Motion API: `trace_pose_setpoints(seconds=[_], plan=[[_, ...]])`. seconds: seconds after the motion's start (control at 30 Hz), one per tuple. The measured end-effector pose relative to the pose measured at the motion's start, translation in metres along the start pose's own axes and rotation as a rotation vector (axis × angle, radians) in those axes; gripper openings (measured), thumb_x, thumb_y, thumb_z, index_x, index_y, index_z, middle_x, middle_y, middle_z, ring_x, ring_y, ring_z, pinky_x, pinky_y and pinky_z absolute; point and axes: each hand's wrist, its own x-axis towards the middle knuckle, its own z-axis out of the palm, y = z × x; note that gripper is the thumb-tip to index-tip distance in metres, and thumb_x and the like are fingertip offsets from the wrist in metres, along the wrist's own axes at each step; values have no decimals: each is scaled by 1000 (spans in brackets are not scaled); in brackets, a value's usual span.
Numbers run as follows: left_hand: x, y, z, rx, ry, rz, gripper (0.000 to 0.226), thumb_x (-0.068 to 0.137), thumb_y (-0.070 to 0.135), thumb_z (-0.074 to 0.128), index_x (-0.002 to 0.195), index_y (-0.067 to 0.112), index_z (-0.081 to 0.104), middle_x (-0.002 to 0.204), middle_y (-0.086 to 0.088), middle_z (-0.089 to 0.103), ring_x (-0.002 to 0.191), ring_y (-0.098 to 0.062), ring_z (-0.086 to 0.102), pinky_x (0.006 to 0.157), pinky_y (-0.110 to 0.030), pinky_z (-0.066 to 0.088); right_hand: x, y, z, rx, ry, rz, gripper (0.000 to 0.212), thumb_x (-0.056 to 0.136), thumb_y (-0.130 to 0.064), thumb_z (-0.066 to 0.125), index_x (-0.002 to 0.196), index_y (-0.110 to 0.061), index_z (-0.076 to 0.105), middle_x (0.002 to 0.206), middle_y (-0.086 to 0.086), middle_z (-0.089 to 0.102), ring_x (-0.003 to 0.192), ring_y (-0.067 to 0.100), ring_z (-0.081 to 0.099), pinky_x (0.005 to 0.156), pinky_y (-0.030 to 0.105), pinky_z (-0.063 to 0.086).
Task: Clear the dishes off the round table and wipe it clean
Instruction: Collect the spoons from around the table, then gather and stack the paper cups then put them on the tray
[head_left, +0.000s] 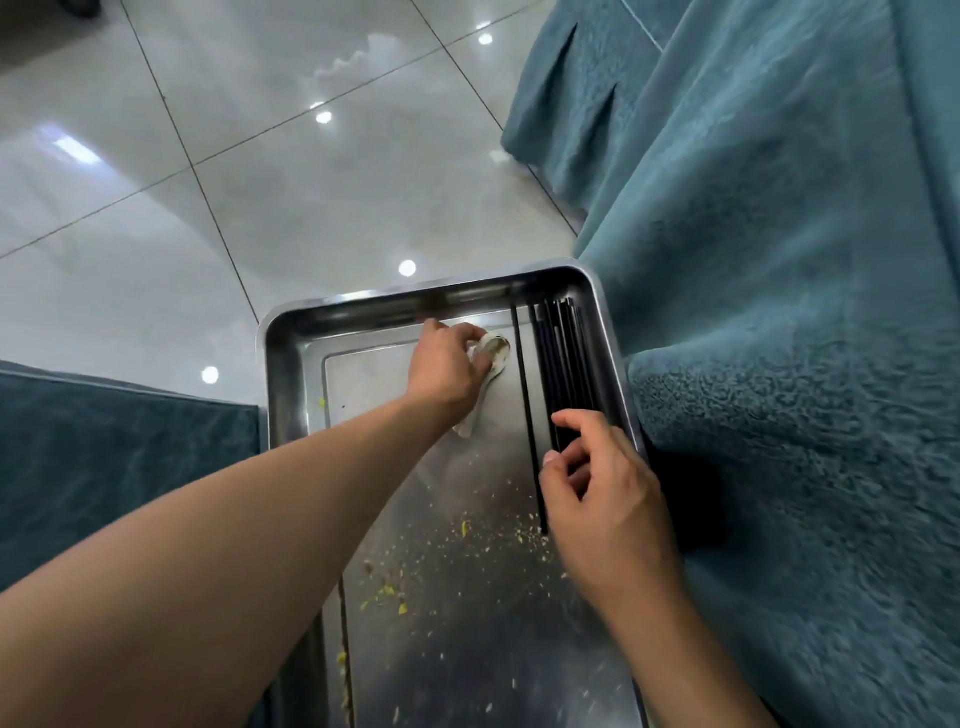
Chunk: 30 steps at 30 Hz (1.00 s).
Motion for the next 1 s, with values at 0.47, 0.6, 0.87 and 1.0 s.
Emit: trace_pose_setpoints(seconds=[0.47, 0.6, 0.87, 1.0], plan=[[-148, 43, -100, 344, -43, 256, 39, 100, 36, 54, 138, 26, 53, 138, -2, 53, 124, -30, 52, 104, -45, 41, -63, -61, -59, -199, 35, -75, 38, 90, -26, 57, 128, -22, 54, 129, -3, 54, 116, 20, 52, 99, 41, 44], [-214, 79, -142, 350, -35, 367, 37, 100, 35, 55, 135, 24, 56, 136, -1, 55, 124, -29, 53, 104, -46, 40, -100, -93, -101, -217, 80, -78, 44, 88, -25, 60, 132, -21, 55, 133, 0, 54, 115, 23, 51, 99, 42, 44], [-322, 155, -186, 323, -34, 526, 34, 100, 33, 54, 132, 24, 57, 135, -2, 56, 123, -31, 53, 105, -48, 39, -185, -121, -204, -203, 242, -2, 45, 88, -23, 57, 133, -22, 54, 132, 0, 53, 116, 22, 51, 97, 42, 43], [-368, 181, -180, 318, -80, 631, 32, 99, 34, 54, 130, 28, 57, 131, 1, 57, 118, -30, 55, 100, -46, 41, -228, -112, -247, -238, 300, 57, 45, 91, -27, 55, 135, -23, 52, 136, -1, 53, 119, 21, 50, 102, 42, 42]])
